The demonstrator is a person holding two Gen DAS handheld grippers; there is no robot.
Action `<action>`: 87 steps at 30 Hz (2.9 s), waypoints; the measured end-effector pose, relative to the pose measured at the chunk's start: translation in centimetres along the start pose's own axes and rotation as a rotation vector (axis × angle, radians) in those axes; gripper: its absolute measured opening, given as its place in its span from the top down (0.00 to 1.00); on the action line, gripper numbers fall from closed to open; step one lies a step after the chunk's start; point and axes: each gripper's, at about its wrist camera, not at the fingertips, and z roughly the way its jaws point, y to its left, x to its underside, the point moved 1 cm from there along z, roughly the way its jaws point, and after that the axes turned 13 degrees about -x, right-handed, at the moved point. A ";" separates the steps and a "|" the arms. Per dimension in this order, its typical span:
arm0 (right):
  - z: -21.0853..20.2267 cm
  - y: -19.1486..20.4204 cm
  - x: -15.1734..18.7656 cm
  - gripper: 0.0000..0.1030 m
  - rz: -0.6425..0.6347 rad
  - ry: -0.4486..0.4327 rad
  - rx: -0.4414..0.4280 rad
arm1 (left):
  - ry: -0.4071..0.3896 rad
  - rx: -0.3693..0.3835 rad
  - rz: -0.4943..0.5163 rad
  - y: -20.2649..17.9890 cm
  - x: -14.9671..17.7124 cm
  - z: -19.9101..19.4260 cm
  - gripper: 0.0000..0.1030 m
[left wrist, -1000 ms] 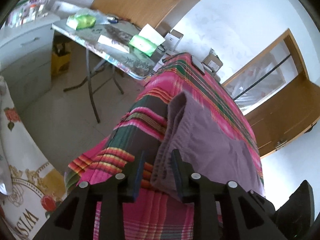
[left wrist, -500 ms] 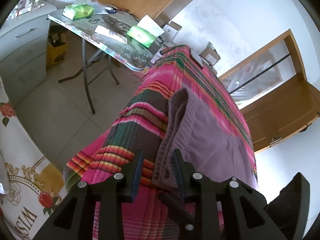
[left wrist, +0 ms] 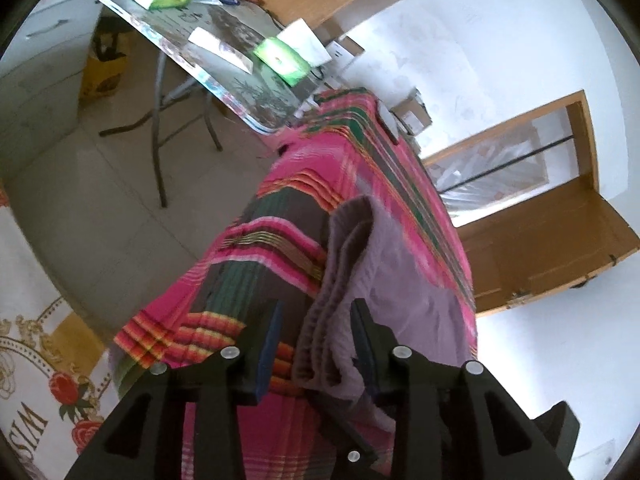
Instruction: Fold clothes
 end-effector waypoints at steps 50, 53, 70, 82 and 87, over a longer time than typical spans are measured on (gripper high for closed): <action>-5.1 -2.3 1.5 0.83 0.186 -0.246 -0.104 | 0.194 0.152 -0.065 -3.2 -4.0 5.5 0.56; -5.1 -2.4 1.5 0.83 0.188 -0.249 -0.104 | 0.215 0.132 -0.057 -3.8 -4.9 6.6 0.70; -2.0 -1.5 -0.4 0.88 0.158 -0.145 -0.073 | 0.197 0.147 -0.046 -1.9 -6.2 6.9 0.87; -0.7 -2.3 -0.7 0.88 0.216 -0.108 -0.117 | 0.209 0.132 -0.025 -1.7 -6.2 7.2 0.85; -0.9 -2.2 -0.6 0.88 0.230 -0.116 -0.124 | 0.200 0.097 0.002 -2.4 -6.0 6.8 0.85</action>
